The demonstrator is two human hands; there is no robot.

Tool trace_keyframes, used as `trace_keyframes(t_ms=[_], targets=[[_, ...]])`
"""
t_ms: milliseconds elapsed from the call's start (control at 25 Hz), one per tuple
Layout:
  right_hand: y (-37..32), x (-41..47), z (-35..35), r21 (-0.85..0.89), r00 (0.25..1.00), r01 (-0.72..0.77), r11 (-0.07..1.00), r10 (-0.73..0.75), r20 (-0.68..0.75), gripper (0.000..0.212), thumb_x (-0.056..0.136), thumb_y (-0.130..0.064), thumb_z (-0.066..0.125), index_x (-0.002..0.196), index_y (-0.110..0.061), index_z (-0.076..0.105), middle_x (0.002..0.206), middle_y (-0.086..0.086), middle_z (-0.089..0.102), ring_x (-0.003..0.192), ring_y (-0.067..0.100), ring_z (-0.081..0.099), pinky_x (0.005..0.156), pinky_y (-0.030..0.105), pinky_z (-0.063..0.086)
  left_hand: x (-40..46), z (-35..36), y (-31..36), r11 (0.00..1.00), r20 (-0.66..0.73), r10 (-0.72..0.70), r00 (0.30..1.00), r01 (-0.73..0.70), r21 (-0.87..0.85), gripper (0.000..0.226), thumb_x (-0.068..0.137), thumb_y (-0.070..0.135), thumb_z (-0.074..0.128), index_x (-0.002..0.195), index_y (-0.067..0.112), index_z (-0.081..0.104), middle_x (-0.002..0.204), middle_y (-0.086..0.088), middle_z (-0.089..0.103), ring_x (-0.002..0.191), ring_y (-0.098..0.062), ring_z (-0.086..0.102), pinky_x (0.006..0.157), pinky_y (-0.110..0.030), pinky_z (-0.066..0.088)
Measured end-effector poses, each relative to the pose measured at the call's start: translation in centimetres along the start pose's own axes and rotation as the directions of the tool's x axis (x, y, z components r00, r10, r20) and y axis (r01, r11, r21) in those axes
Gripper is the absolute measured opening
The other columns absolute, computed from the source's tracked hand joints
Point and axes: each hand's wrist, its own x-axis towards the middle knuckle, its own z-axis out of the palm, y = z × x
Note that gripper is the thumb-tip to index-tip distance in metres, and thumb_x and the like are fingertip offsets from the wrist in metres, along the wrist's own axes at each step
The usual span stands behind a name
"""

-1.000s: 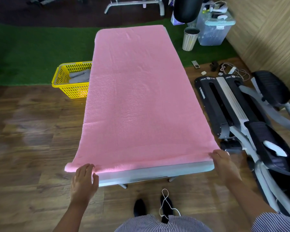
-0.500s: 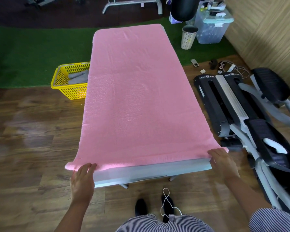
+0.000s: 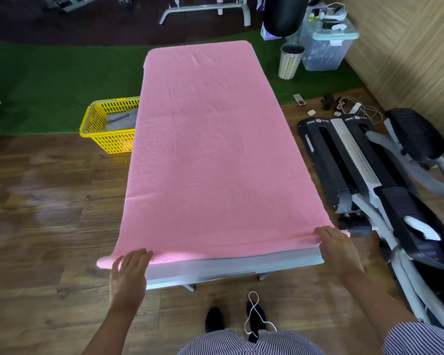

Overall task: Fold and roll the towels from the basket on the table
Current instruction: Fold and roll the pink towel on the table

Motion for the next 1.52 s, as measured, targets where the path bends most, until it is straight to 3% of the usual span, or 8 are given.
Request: trace_keyframes(t_ms=[240, 400, 560, 640, 800, 960, 1200, 1520], targets=[[-0.2, -1.1, 0.1, 0.111, 1.000, -0.004, 0.994, 0.001, 0.025, 0.040, 0.050, 0.013, 0.080, 0.085, -0.001, 0.070, 0.088, 0.011, 0.069, 0.079, 0.029, 0.068, 0.064, 0.039, 0.059, -0.1, 0.7, 0.3, 0.998, 0.037, 0.004, 0.999, -0.002, -0.061, 0.035, 0.079, 0.021, 0.042, 0.100, 0.010, 0.068, 0.102, -0.011, 0.068, 0.093, -0.030, 0.063, 0.085, -0.049, 0.047], [-0.2, -0.1, 0.0, 0.060, 0.983, -0.071, 0.996, 0.060, 0.171, 0.036, 0.068, 0.004, 0.072, 0.101, -0.008, 0.068, 0.101, 0.006, 0.067, 0.094, 0.028, 0.063, 0.078, 0.040, 0.055, -0.1, 0.3, 0.8, 1.000, 0.076, -0.029, 0.997, 0.029, 0.008, 0.041, 0.077, 0.007, 0.037, 0.108, 0.018, 0.061, 0.102, -0.004, 0.069, 0.091, -0.026, 0.067, 0.084, -0.049, 0.043], [-0.6, 0.2, -0.5, 0.039, 0.991, 0.009, 0.999, -0.014, 0.135, 0.006, 0.067, -0.005, 0.064, 0.066, -0.010, 0.068, 0.059, 0.004, 0.061, 0.057, 0.028, 0.059, 0.052, 0.037, 0.051, 0.1, -0.3, 0.5, 0.997, 0.055, -0.024, 0.998, 0.020, 0.072, 0.054, 0.062, 0.001, 0.030, 0.099, 0.018, 0.066, 0.087, -0.001, 0.067, 0.077, -0.023, 0.066, 0.082, -0.049, 0.037], [-0.5, 0.1, -0.6, 0.015, 0.991, 0.051, 0.999, -0.052, 0.127, 0.031, 0.071, -0.020, 0.039, 0.057, -0.012, 0.065, 0.052, 0.001, 0.055, 0.051, 0.025, 0.056, 0.046, 0.031, 0.045, 0.0, -0.5, 0.0, 0.995, 0.051, 0.015, 0.999, -0.020, 0.097, 0.053, 0.061, 0.001, 0.030, 0.098, 0.018, 0.065, 0.084, -0.002, 0.065, 0.074, -0.024, 0.065, 0.078, -0.049, 0.038], [-1.3, -0.1, -1.1, -0.105, 0.976, -0.054, 0.993, 0.075, 0.205, 0.007, 0.068, -0.014, 0.058, 0.070, -0.011, 0.064, 0.070, 0.004, 0.059, 0.063, 0.026, 0.058, 0.053, 0.035, 0.047, 0.0, -0.3, 0.4, 0.996, 0.019, -0.010, 1.000, 0.008, 0.086, 0.051, 0.065, -0.001, 0.033, 0.103, 0.017, 0.063, 0.098, -0.004, 0.065, 0.086, -0.025, 0.064, 0.083, -0.049, 0.038], [-1.6, 0.4, -1.5, -0.161, 0.923, -0.029, 0.987, 0.088, 0.375, 0.023, 0.072, -0.002, 0.070, 0.091, -0.013, 0.062, 0.100, 0.003, 0.052, 0.089, 0.021, 0.056, 0.070, 0.029, 0.050, -0.1, 0.1, 1.4, 1.000, -0.004, 0.010, 1.000, -0.010, 0.011, 0.042, 0.074, 0.008, 0.035, 0.099, 0.015, 0.068, 0.100, -0.004, 0.068, 0.088, -0.025, 0.067, 0.082, -0.045, 0.041], [-1.2, -0.9, -0.6, 0.256, 0.970, -0.198, 0.946, 0.152, 0.188, 0.014, 0.073, 0.000, 0.064, 0.086, -0.003, 0.063, 0.086, 0.005, 0.060, 0.068, 0.021, 0.053, 0.062, 0.027, 0.041, -0.1, 0.2, 1.0, 0.998, -0.010, 0.015, 1.000, -0.016, -0.064, 0.038, 0.076, 0.028, 0.042, 0.096, 0.017, 0.073, 0.098, -0.001, 0.071, 0.088, -0.021, 0.067, 0.086, -0.040, 0.040], [-1.1, -0.2, -0.7, 0.193, 0.941, -0.224, 0.955, 0.160, 0.299, 0.017, 0.081, -0.002, 0.058, 0.097, -0.005, 0.064, 0.096, 0.008, 0.062, 0.079, 0.033, 0.060, 0.065, 0.039, 0.050, 0.0, 0.2, 0.6, 0.999, 0.027, 0.025, 0.999, -0.025, 0.028, 0.034, 0.081, 0.021, 0.034, 0.096, 0.016, 0.064, 0.086, -0.003, 0.065, 0.077, -0.024, 0.065, 0.078, -0.048, 0.039]])
